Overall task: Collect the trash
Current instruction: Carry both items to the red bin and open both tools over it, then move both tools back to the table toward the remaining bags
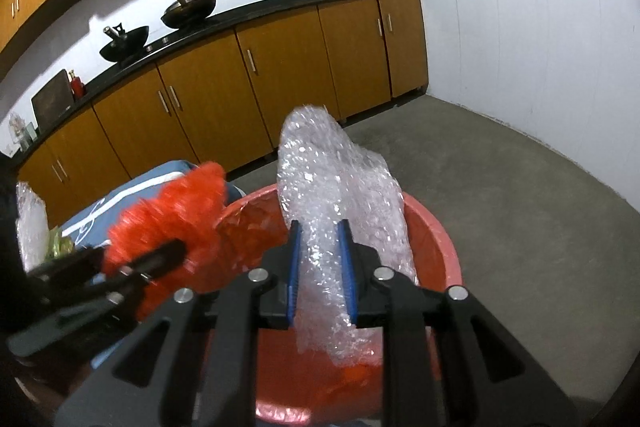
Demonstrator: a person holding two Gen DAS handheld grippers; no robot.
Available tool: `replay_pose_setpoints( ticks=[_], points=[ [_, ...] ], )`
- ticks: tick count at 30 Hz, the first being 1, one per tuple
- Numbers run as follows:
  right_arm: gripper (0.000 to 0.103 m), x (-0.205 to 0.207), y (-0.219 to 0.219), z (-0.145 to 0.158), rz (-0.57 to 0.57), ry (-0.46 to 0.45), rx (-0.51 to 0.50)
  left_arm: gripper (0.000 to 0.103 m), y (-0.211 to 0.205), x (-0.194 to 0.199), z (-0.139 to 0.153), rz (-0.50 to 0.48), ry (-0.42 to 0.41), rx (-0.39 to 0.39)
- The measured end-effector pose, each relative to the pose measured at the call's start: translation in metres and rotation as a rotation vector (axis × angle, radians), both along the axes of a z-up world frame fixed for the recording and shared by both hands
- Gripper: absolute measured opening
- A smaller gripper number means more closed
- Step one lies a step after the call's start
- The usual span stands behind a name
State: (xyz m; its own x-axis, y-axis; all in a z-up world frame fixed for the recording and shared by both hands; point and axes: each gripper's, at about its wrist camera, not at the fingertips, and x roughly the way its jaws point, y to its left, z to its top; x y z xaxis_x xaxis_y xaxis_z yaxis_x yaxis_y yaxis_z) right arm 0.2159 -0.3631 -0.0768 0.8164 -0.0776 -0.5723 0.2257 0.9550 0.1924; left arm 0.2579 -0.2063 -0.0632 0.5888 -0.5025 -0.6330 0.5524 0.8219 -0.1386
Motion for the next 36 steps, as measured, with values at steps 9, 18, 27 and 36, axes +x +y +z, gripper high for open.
replay_pose_setpoints(
  ticks=[9,18,27,36],
  points=[
    [0.042,-0.006,-0.024,-0.009,-0.034,-0.010,0.024,0.062,-0.005,0.002,-0.014,0.000,0.040,0.032],
    [0.043,-0.027,-0.031,-0.007,-0.091,-0.001,-0.003,0.068,0.011,-0.012,-0.001,0.040,0.025,0.027],
    [0.048,-0.034,0.025,0.008,0.018,-0.032,-0.039,0.077,0.083,-0.056,0.034,0.193,-0.065,0.008],
    [0.056,-0.030,0.128,0.018,0.212,-0.046,-0.075,0.085,0.189,-0.113,0.053,0.489,-0.209,0.086]
  ],
)
